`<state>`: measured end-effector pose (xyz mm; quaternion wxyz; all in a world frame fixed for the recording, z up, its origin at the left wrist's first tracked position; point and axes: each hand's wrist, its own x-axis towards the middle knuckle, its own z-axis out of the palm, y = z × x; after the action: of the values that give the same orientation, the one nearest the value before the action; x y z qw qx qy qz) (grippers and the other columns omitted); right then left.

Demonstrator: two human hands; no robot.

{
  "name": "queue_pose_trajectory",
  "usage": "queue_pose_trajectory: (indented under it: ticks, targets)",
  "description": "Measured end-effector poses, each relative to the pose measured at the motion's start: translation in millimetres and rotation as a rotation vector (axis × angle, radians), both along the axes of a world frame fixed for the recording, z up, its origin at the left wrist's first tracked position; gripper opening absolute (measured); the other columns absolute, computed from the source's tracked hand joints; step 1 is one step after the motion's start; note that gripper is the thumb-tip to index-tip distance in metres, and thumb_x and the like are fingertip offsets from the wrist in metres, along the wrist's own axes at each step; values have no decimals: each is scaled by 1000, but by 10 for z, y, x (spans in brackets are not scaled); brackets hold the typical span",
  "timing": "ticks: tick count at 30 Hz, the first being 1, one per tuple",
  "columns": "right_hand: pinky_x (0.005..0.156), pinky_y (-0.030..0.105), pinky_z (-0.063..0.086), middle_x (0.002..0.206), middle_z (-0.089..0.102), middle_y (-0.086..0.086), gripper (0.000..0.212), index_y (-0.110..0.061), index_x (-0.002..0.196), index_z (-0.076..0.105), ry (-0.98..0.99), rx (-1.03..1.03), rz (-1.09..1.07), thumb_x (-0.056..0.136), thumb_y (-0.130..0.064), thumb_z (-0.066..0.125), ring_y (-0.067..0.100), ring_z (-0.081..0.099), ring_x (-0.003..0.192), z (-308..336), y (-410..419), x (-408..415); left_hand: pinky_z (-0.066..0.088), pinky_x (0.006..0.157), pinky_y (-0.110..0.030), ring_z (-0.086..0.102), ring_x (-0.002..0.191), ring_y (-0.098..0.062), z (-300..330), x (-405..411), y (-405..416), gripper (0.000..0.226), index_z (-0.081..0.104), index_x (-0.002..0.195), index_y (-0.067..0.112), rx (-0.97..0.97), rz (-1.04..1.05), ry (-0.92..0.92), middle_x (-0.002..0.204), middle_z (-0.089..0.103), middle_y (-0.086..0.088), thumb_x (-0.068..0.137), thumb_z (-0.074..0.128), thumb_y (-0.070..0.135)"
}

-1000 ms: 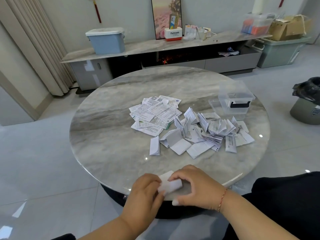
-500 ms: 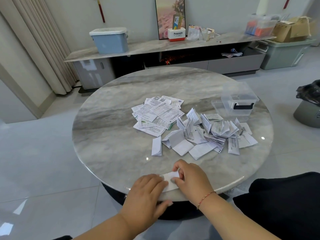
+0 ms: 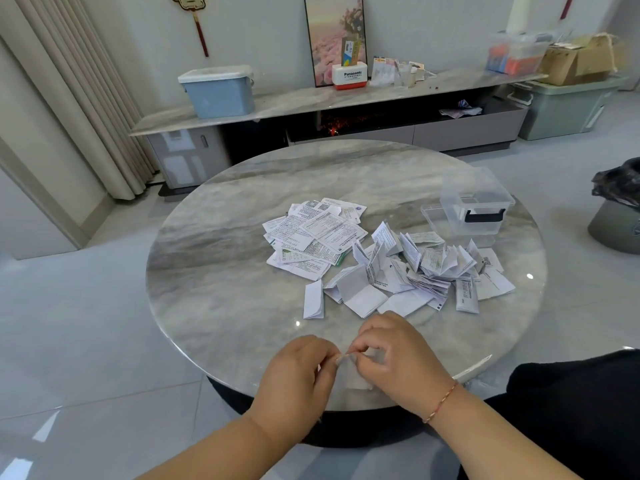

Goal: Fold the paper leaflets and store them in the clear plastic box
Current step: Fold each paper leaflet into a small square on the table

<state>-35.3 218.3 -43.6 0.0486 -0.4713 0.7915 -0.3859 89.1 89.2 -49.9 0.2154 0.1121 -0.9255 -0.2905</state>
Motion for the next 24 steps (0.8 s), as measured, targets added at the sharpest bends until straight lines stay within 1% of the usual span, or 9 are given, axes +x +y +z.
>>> queue_pose_trajectory:
  ticks: [5,7,9,11,12,14,17,21,24]
  targets:
    - [65,7,32,62,49,-16,15,-26,56,62,36,-38,-202,64,-31,51,-4,44,71,123,93,-273,37,53,-11,51,55,-2,260,-256,3,22,61,67,18,280,220,-73,55,54,7,90,59,18]
    - [60,11,33,62,52,-13,12,-24,54,61,-1,-47,-366,67,-22,59,3,47,66,137,151,-374,44,53,-12,59,49,-6,297,-435,37,21,65,73,11,554,324,-115,53,61,2,92,56,13]
    - [62,7,36,63,54,-13,21,-24,56,61,-52,-63,-478,70,-11,67,0,50,65,148,175,-412,56,64,-23,68,57,-18,266,-664,92,18,67,82,2,877,373,-103,57,66,-7,93,54,7]
    - [65,3,35,62,52,-16,21,-22,58,63,-53,-59,-477,71,-7,69,-5,50,67,135,159,-399,58,64,-31,68,59,-20,215,-843,142,15,64,95,0,985,402,-100,62,67,-5,93,57,12]
    - [65,3,35,61,51,-16,19,-20,59,64,-39,-54,-462,71,-6,70,-3,50,67,123,144,-370,56,58,-30,66,57,-19,206,-876,133,16,62,100,5,912,429,-103,63,65,-1,92,59,19]
    - [64,4,35,62,52,-14,15,-19,61,65,-40,-38,-462,71,-7,69,2,49,66,83,115,-379,44,55,-26,60,63,-14,213,-940,16,22,57,102,16,571,493,-96,70,58,5,89,61,33]
    - [64,7,37,70,60,-10,11,-17,65,67,-64,-40,-469,72,-9,68,7,53,71,47,62,-389,38,67,-28,53,82,-16,269,-1028,-355,24,57,102,18,186,541,-56,92,56,0,87,61,36]
    - [64,6,36,70,62,-9,11,-19,64,68,-108,-51,-450,72,-11,68,10,55,72,8,-59,-343,36,87,-31,48,108,-25,215,-1342,-954,34,56,112,11,-29,518,-139,114,55,-8,87,62,32]
    - [64,9,37,67,58,-11,15,-23,64,65,-117,-82,-424,71,-32,55,7,53,71,-14,-128,-298,34,95,-32,42,118,-25,177,-1591,-1215,47,48,124,9,-80,509,-241,126,49,-10,87,62,34]
